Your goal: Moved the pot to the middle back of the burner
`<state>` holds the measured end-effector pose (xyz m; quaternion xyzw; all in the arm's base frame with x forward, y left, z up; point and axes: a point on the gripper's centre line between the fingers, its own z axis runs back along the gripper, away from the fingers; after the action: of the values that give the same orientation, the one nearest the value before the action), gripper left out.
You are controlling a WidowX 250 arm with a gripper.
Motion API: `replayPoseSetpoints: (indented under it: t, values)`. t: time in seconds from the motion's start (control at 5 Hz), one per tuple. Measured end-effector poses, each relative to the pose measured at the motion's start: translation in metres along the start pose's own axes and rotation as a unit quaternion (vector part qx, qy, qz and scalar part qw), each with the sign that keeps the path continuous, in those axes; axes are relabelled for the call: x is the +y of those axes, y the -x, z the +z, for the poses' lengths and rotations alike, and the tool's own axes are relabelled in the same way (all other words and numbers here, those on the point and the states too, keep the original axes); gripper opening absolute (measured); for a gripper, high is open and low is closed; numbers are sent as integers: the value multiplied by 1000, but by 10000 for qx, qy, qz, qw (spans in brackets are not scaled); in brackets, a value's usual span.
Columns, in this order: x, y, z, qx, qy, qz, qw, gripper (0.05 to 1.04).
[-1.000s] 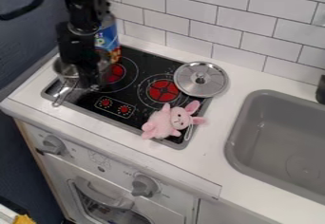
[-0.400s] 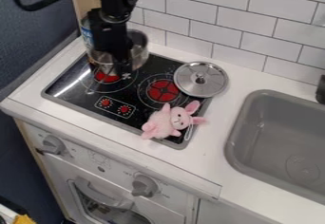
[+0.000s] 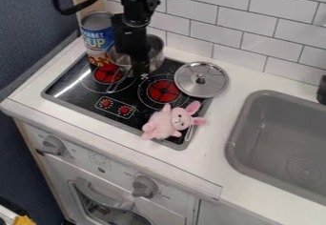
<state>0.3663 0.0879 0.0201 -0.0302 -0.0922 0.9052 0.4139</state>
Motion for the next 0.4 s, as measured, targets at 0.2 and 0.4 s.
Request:
replayPoseSetpoints:
  t: [0.2,0.4]
  values:
    - [-3,11,-7,46,37,-55,10000,79]
    - [-9,19,-15,-34,33,-81,10000,79]
